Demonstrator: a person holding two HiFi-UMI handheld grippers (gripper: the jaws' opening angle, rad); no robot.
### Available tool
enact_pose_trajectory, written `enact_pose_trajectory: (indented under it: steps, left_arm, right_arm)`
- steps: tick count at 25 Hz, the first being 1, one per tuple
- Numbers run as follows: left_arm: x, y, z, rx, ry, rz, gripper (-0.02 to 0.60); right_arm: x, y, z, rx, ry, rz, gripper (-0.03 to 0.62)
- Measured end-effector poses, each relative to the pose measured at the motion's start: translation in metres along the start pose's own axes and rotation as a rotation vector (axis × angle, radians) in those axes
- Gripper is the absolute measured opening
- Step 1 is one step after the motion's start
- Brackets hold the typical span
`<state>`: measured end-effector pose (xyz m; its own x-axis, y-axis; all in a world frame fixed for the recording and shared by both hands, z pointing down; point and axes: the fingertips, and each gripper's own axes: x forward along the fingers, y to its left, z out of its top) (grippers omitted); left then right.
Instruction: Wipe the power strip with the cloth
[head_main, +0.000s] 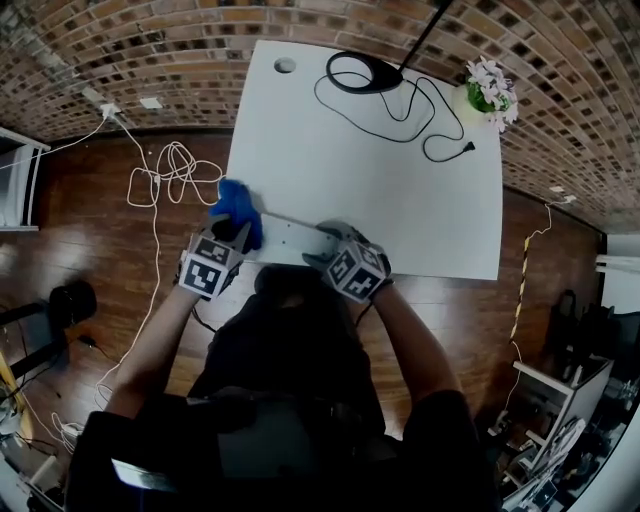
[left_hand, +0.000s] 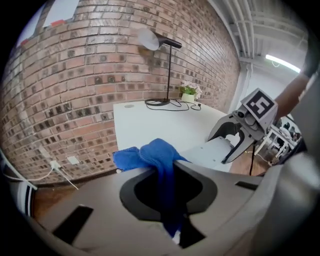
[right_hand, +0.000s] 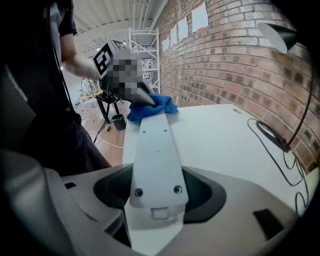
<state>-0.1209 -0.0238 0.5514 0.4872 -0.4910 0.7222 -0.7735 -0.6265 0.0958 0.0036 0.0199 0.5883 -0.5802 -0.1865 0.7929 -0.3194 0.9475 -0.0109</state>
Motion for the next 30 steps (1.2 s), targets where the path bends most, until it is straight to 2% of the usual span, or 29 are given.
enact_pose_trajectory:
  steps: [4, 7, 9, 11, 13, 18, 20, 22, 24, 27, 30]
  left_arm:
    - [0.002, -0.001, 0.001, -0.022, 0.030, -0.005, 0.057]
    - [0.001, 0.000, 0.000, -0.006, 0.047, 0.031, 0.057]
    - [0.002, -0.002, 0.001, 0.051, 0.053, 0.066, 0.057]
    - [0.004, -0.007, 0.003, 0.150, 0.072, 0.098, 0.057]
    - [0.007, -0.011, 0.003, 0.193, 0.101, 0.108, 0.057]
    - [0.010, -0.012, 0.007, 0.142, 0.103, 0.099, 0.057]
    - [0.012, -0.022, 0.006, 0.171, 0.109, 0.073, 0.057]
    - [0.019, -0.048, 0.008, 0.202, 0.108, 0.007, 0.057]
    - [0.029, -0.069, 0.013, 0.241, 0.106, -0.001, 0.057]
    - [0.038, -0.081, 0.021, 0.215, 0.108, -0.025, 0.057]
    - [0.043, -0.091, 0.025, 0.249, 0.124, -0.056, 0.057]
  right_arm:
    - [-0.001, 0.001, -0.001, 0.022, -0.057, -0.012, 0.291]
    - [0.000, 0.001, 0.002, 0.016, -0.083, -0.011, 0.291]
    - [0.000, 0.001, 0.002, 0.015, -0.102, -0.011, 0.291]
    - [-0.001, 0.001, 0.001, 0.017, -0.116, -0.011, 0.291]
    - [-0.002, 0.000, 0.001, 0.019, -0.122, -0.011, 0.291]
    - [-0.002, -0.001, -0.001, 0.022, -0.126, -0.013, 0.291]
    - [-0.001, 0.000, -0.001, 0.022, -0.124, -0.010, 0.291]
    - [-0.001, 0.000, -0.002, 0.022, -0.123, -0.010, 0.291]
    - [-0.001, 0.001, -0.001, 0.024, -0.121, -0.010, 0.291]
    - [0.000, 0.001, 0.000, 0.027, -0.120, -0.007, 0.291]
    - [-0.001, 0.001, 0.000, 0.029, -0.118, -0.008, 0.291]
